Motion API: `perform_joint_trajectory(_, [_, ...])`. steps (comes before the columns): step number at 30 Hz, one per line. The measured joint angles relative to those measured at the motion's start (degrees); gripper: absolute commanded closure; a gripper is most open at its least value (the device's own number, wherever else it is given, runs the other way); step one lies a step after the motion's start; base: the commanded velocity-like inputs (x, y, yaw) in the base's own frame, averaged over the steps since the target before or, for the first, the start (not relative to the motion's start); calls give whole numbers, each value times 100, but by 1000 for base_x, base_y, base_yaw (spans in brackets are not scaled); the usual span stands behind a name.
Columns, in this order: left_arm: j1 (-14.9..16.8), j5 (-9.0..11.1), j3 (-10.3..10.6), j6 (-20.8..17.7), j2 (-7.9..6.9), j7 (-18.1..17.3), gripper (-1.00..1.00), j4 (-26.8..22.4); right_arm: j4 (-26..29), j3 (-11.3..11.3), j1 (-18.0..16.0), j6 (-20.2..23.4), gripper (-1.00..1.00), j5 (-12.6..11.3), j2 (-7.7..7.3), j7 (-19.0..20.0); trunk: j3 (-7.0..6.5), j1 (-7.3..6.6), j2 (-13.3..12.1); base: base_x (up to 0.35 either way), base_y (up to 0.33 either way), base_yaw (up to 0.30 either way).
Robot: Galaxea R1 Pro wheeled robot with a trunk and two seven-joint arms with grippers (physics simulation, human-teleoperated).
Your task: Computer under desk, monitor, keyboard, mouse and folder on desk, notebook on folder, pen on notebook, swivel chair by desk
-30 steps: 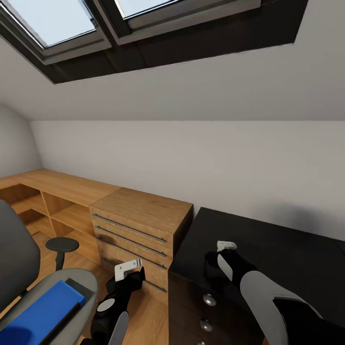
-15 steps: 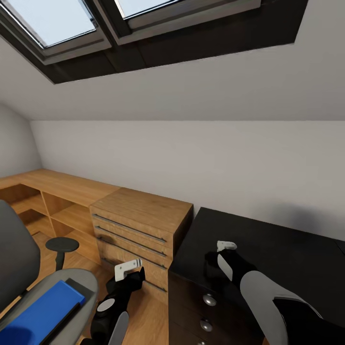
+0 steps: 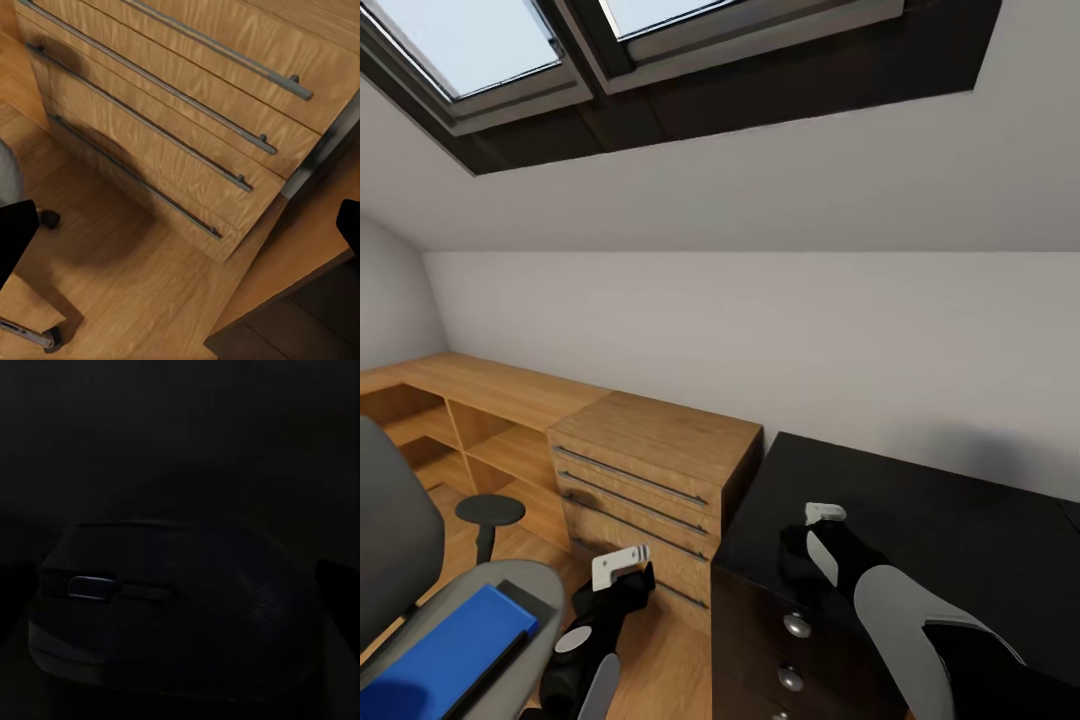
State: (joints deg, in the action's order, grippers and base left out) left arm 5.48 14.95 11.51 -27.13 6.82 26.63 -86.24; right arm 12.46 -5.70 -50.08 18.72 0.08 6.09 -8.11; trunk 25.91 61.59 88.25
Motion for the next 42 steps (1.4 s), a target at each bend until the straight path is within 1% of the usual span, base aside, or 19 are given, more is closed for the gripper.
perform_joint_trajectory(8, [0, 1, 7, -8, -3, -1, -100, 1, 0, 5, 0, 0, 100, 12, 60, 0, 0, 2, 0, -261, 0, 0])
perform_joint_trajectory(11, [0, 1, 2, -9, -3, -1, -100, 7, -4, 9, 0, -6, 100, 20, 90, 0, 0, 0, 0, -72, 0, 0])
perform_joint_trajectory(14, [1, 1, 1, -9, -3, -1, -100, 9, 6, 14, 0, -21, 100, 22, 167, -6, 0, -1, 0, -16, 0, 0])
perform_joint_trajectory(18, [0, 1, 0, -9, -3, -1, -100, 9, 14, 15, 0, -30, 100, 25, 200, -15, 1, -1, 0, -4, 0, 44])
perform_joint_trajectory(29, [-1, -1, -1, -9, -3, -1, -100, 8, 10, 15, -1, -45, 100, 25, 226, -18, 35, -1, 0, 0, 0, 219])
perform_joint_trajectory(42, [-2, -7, 0, -9, -3, -1, -100, 8, 33, 19, -6, -38, 100, 102, 235, -15, 81, -1, 1, 0, 0, 227])
